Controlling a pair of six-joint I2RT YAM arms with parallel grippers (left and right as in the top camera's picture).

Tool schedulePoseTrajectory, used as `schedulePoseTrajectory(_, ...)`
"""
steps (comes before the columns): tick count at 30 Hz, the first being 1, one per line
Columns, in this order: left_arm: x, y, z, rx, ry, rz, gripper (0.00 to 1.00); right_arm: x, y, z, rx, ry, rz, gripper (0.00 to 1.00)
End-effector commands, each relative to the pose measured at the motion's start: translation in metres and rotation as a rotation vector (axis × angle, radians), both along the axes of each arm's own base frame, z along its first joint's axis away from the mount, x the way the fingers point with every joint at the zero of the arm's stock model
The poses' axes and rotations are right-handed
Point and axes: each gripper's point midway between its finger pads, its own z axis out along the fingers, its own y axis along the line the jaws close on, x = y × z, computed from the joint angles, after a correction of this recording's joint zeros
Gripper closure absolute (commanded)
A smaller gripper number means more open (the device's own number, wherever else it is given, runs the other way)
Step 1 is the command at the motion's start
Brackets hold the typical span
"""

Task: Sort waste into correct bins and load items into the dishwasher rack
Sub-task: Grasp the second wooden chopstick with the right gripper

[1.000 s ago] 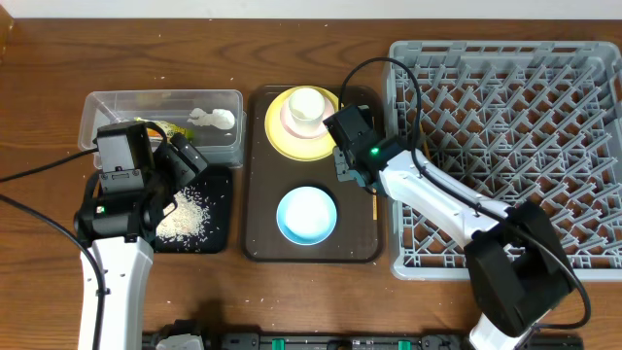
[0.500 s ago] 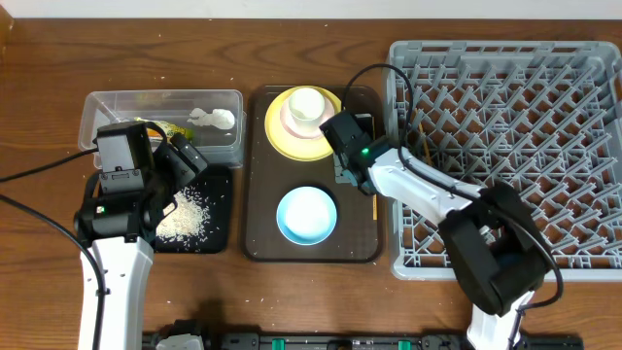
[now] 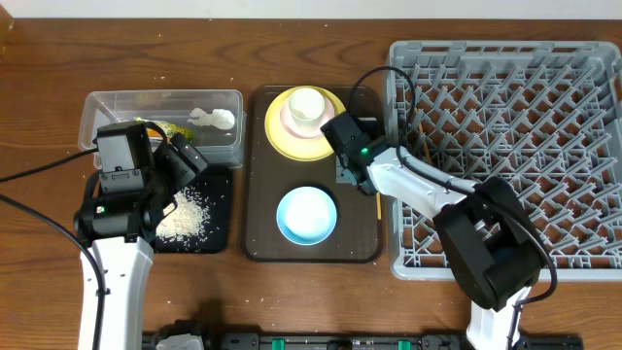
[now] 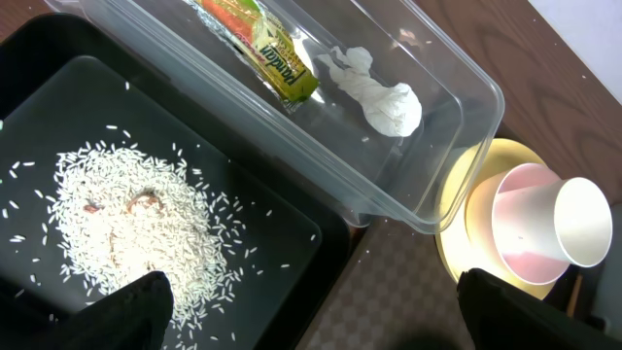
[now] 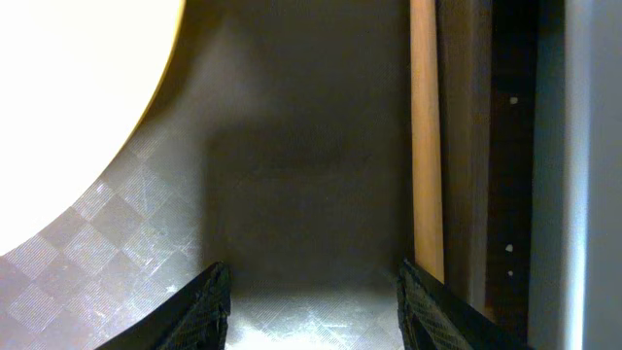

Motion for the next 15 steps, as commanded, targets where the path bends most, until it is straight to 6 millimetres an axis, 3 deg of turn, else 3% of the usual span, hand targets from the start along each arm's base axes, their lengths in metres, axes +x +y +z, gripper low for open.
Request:
schedulePoseTrajectory(1, 0.001, 0.003, 0.004, 0.003, -0.007, 0.020, 0.04, 0.010, -0.004, 0.011, -0.016, -0.034, 0.003, 0.47)
schedulePoseTrajectory(5, 0.001, 0.003, 0.004, 0.004, -0.007, 0.020, 0.04, 0.014, 0.000, 0.023, -0.009, -0.054, 0.017, 0.49)
schedulePoseTrajectory(15, 0.001, 0.003, 0.004, 0.004, -0.007, 0.020, 0.04, 0.013, 0.003, 0.024, 0.008, -0.048, 0.025, 0.49)
